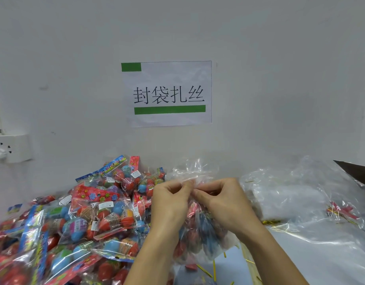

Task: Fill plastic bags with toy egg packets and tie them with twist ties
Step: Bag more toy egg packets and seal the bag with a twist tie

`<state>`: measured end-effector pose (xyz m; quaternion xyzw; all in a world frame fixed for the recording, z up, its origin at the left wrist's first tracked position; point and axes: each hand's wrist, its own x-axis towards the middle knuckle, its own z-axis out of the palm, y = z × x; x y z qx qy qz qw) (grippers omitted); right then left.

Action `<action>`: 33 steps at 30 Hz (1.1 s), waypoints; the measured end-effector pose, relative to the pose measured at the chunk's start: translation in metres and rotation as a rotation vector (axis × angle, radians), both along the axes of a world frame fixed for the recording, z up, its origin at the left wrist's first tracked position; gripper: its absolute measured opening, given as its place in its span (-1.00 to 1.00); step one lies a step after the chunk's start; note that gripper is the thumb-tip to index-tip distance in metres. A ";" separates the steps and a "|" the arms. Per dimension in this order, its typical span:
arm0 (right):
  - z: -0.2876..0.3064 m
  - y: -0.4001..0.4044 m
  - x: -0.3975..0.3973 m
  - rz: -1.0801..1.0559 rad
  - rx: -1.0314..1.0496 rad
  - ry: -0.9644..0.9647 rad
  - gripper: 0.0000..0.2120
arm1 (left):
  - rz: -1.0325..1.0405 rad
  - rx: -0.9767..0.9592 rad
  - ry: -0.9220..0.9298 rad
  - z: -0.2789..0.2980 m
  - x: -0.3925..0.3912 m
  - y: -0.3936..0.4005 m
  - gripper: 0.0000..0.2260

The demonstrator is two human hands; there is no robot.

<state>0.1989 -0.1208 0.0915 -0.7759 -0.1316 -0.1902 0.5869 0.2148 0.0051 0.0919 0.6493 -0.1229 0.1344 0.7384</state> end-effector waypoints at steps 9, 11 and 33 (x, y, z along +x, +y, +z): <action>-0.001 0.000 0.001 -0.050 0.013 -0.046 -0.84 | -0.130 -0.007 0.067 0.000 0.003 0.006 -0.85; -0.002 -0.004 0.002 -0.061 0.036 -0.047 -0.84 | -0.202 0.036 0.083 0.002 0.003 0.007 -0.82; -0.002 -0.003 0.004 -0.111 -0.025 -0.022 -0.80 | -0.441 -0.143 0.128 -0.001 0.005 0.013 -0.56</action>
